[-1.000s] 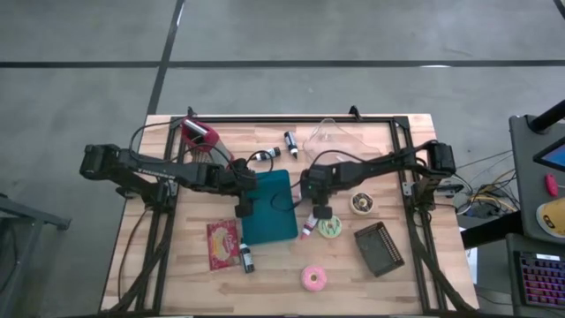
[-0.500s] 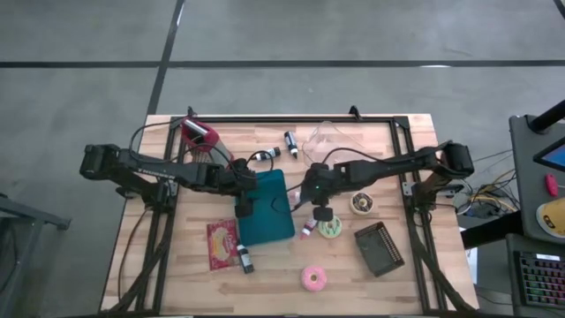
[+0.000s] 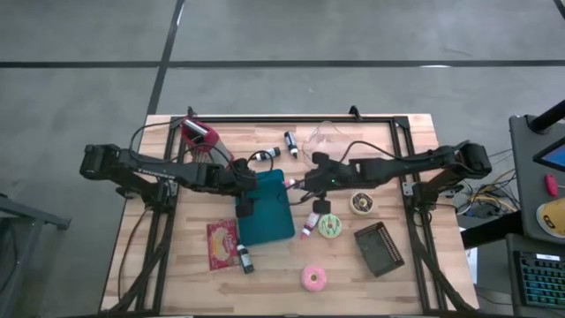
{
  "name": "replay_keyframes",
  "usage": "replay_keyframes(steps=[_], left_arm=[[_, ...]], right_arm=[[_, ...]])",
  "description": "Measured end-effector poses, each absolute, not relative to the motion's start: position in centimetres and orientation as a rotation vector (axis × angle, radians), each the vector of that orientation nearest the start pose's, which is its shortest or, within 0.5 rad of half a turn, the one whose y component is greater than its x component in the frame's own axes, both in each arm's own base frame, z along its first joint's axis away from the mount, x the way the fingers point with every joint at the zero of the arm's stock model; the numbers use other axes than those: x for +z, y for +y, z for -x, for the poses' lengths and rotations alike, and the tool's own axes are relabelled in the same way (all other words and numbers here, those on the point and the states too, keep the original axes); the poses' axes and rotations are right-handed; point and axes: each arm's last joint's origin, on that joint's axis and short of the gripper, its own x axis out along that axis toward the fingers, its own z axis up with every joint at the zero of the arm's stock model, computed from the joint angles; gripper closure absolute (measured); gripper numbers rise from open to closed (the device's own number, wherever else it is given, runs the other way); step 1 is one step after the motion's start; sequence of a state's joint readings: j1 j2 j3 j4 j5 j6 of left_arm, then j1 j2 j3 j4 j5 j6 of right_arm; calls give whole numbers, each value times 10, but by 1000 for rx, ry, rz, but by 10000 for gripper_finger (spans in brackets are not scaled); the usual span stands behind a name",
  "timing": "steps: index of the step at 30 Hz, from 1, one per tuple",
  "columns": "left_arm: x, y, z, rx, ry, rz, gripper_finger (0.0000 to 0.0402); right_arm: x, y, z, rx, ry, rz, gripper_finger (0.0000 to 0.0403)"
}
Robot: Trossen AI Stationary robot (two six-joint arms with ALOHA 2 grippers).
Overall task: Pick & Place Food Item
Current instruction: Put the top pink food coloring bottle into the transparent bin
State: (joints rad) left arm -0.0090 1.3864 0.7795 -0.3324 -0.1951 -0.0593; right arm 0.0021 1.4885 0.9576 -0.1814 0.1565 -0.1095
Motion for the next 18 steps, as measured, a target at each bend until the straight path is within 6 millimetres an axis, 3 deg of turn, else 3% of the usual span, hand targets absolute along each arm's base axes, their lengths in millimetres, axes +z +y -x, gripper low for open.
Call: replay_keyframes(steps=[13,18], left_arm=[[201,3,-271,196,831,-35,96],[203,1,-275,182,765,-50,96]], right_arm=[[227,-5,-274,-166,269,169,335],[222,-7,-257,-208,172,185,335]])
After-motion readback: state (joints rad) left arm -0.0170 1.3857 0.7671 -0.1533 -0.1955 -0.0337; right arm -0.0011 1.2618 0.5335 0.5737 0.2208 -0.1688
